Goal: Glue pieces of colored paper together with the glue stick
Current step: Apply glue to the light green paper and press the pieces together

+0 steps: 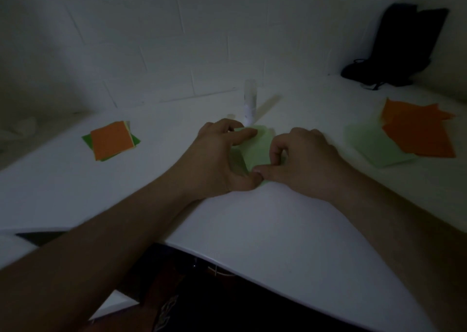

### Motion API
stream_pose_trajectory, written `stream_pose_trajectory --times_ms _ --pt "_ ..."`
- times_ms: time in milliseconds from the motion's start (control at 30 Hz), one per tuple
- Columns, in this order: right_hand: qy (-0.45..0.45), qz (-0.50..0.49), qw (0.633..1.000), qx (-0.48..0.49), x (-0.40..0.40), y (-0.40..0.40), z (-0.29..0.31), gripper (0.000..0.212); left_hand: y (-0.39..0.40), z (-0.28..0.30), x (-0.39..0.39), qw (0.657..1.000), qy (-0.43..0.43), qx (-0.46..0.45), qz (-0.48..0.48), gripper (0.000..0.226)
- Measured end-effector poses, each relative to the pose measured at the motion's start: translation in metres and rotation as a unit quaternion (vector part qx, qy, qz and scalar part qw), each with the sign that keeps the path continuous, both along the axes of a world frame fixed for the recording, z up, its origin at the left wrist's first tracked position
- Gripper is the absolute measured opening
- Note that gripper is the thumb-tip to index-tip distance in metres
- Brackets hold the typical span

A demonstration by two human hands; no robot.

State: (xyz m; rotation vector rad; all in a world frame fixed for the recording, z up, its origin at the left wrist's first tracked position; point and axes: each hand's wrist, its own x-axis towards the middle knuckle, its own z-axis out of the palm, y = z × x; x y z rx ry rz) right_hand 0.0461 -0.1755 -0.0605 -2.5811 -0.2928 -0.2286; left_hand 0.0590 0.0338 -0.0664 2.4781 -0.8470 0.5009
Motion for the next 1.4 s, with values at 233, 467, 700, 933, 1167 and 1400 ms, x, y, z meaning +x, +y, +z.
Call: stream_pose_trajectory --times_ms 233,467,700,933,1167,1400 --pt "-0.004 -0.037 0.999 0.014 0.009 -0.016 0.0 0.043 0.002 0.004 -0.001 0.999 0.036 0.006 0.004 0.099" --pt "-0.062 -0.072 0.995 0.001 0.013 -0.03 0.0 0.037 0.003 0.003 0.0 0.998 0.059 0.01 0.013 0.101" --pt "-0.031 -0.009 0.999 0.021 0.006 -0.009 -0.002 0.041 0.002 0.004 -0.001 0.999 0.035 -0.001 0.006 0.1" --pt "0.033 0.011 0.998 0.043 0.007 -0.011 0.003 0.047 -0.001 0.015 -0.001 0.975 0.184 -0.119 0.046 0.039" --pt "-0.03 0.071 0.996 0.041 -0.001 -0.01 0.011 0.019 -0.001 0.012 -0.002 0.986 0.138 -0.082 0.036 0.025" --pt "0.004 0.112 0.992 0.049 -0.008 -0.002 0.003 0.023 0.001 0.01 0.0 0.99 0.119 -0.065 0.044 0.025"
